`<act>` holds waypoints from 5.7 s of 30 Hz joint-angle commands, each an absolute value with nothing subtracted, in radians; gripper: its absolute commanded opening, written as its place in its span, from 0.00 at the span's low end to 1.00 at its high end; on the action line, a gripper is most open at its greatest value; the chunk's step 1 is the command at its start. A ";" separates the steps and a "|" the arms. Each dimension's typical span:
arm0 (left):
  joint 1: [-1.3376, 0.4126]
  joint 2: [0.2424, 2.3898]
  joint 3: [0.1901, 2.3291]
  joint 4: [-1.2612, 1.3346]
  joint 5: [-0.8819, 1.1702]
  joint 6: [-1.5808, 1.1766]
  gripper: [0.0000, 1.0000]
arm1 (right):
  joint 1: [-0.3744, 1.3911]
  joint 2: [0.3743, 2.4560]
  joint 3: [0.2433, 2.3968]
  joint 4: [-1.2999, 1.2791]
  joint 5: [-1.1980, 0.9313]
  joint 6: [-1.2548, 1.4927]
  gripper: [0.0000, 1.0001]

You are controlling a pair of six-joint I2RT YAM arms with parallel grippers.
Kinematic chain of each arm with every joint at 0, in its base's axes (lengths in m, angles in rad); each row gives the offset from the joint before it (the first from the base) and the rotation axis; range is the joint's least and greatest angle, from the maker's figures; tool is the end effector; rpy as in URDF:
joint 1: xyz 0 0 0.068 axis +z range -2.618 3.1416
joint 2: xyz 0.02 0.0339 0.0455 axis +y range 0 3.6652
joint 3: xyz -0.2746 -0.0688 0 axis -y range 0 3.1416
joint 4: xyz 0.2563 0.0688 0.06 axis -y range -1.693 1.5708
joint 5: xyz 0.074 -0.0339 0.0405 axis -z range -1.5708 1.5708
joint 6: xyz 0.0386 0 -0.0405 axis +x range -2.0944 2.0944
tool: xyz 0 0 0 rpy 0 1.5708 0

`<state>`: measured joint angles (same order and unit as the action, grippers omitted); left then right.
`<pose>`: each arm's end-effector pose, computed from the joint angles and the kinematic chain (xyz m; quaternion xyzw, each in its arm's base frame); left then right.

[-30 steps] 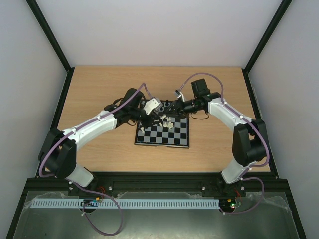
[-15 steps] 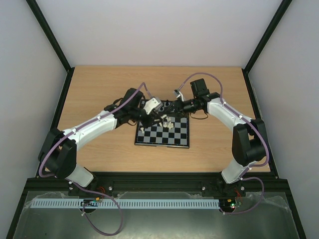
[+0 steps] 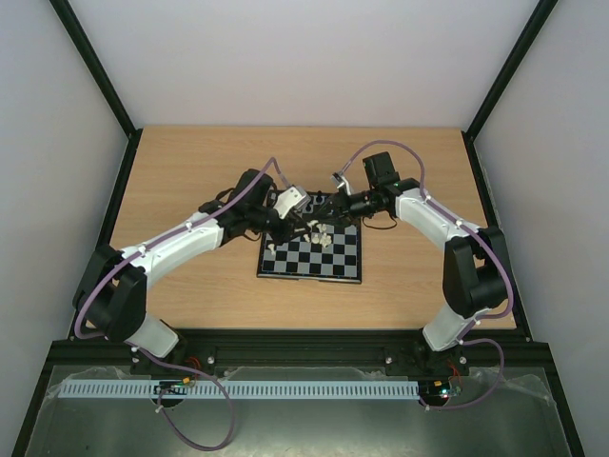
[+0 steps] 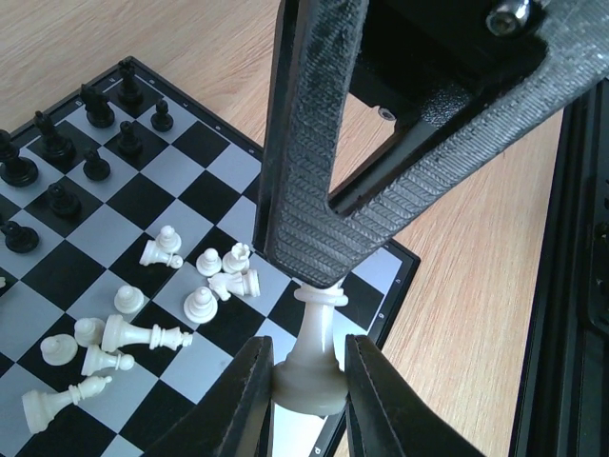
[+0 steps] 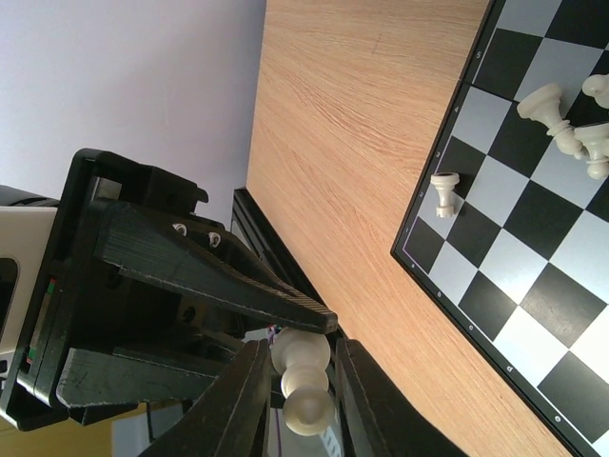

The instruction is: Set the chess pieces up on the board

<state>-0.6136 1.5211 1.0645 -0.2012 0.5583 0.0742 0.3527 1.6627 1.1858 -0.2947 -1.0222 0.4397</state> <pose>0.2722 -0.2167 0.2634 0.4053 0.7714 -0.3513 0.3425 0.3339 0.1580 0.2570 -0.1552 0.8110 0.5466 0.1391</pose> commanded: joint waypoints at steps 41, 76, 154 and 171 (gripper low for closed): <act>-0.264 1.480 0.940 -0.312 0.481 0.160 0.53 | 0.493 1.504 1.192 -0.514 -0.509 -0.303 0.05; -0.262 1.454 0.890 -0.263 0.492 0.134 0.54 | 0.806 1.525 0.979 -0.314 -0.119 -0.618 0.05; -0.325 1.459 0.889 -0.314 0.490 0.268 0.54 | 0.585 1.882 1.368 -0.556 -0.204 -0.309 0.33; -0.322 1.458 0.874 -0.290 0.508 0.239 0.54 | 0.630 1.909 1.346 -0.535 -0.119 -0.296 0.25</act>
<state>-0.3241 1.4628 0.8959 -0.3042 0.4900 0.2424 0.6243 1.8759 1.3312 -0.4965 -0.1562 -0.3046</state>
